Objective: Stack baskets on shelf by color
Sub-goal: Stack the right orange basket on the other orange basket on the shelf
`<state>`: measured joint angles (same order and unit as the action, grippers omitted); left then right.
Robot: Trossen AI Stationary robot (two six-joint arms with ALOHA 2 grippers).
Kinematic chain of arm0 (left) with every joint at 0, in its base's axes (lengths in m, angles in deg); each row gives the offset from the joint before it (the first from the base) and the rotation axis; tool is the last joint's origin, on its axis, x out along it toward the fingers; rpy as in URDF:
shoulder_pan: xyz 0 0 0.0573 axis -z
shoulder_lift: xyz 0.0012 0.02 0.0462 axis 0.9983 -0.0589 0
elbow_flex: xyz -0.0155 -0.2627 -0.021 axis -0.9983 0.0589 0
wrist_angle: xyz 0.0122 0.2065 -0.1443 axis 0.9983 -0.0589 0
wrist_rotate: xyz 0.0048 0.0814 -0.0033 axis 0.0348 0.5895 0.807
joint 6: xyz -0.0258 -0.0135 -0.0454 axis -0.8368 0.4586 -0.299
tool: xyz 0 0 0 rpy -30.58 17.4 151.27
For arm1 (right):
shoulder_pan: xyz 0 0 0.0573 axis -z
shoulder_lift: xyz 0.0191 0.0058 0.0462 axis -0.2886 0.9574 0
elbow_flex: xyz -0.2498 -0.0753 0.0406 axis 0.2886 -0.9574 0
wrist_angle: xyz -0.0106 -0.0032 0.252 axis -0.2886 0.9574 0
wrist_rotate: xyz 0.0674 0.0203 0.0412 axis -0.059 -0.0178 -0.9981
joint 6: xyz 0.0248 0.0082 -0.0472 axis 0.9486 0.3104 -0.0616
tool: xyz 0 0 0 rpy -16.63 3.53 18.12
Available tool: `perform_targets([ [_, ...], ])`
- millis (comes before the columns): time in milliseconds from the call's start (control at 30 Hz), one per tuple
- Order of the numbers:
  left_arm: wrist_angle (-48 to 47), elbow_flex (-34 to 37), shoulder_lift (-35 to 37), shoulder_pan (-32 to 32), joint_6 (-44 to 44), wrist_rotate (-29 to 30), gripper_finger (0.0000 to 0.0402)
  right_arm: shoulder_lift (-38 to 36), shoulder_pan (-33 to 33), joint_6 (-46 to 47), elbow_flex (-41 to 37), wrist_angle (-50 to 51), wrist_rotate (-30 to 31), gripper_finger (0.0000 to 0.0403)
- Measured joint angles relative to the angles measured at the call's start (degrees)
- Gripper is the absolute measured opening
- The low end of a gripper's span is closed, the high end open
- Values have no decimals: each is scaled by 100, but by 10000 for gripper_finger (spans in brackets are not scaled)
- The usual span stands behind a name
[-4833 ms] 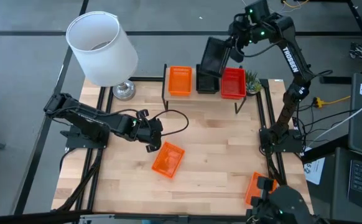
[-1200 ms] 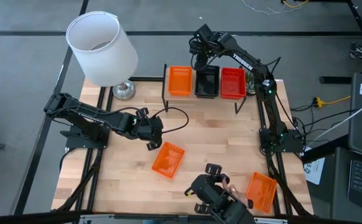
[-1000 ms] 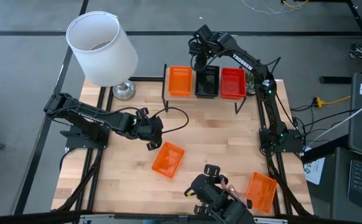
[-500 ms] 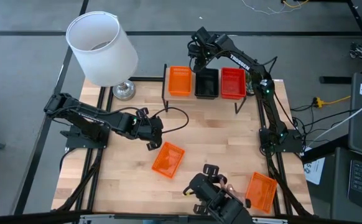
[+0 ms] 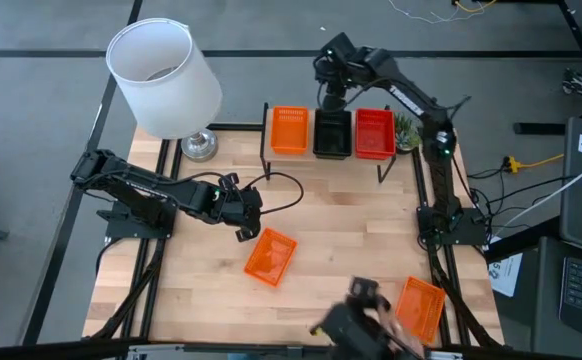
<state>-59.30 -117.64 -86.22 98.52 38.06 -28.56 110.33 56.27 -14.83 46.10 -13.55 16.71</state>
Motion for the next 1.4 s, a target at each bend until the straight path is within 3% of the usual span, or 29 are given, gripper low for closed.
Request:
perform_targets([
  [100, 0, 0, 0, 0, 1, 0, 73, -478, -166, 1223, 9, 943, -189, 131],
  [200, 0, 0, 0, 0, 3, 0, 73, -903, -331, 2197, 8, 2113, -869, 131],
  [433, 148, 0, 0, 0, 290, 0, 73, -2211, -1009, 2847, -787, 2065, -2836, 131],
  [633, 178, 0, 0, 0, 299, -33, 73, -3665, -2089, 4156, -2388, 2159, -2698, 131],
  [967, 175, 0, 0, 0, 304, -37, 73, -5770, -4790, 8158, -5686, 2126, -2942, 131],
  [1133, 173, 0, 0, 0, 316, -40, 73, -6097, -6030, 9923, -6954, 1091, -3526, 131],
  [1300, 173, 0, 0, 0, 587, -42, 73, -5806, -6934, 10576, -7748, -789, -3648, 131],
  [1400, 173, 0, 0, 0, 590, -42, 73, -5412, -7334, 10961, -7938, -962, -3810, 131],
])
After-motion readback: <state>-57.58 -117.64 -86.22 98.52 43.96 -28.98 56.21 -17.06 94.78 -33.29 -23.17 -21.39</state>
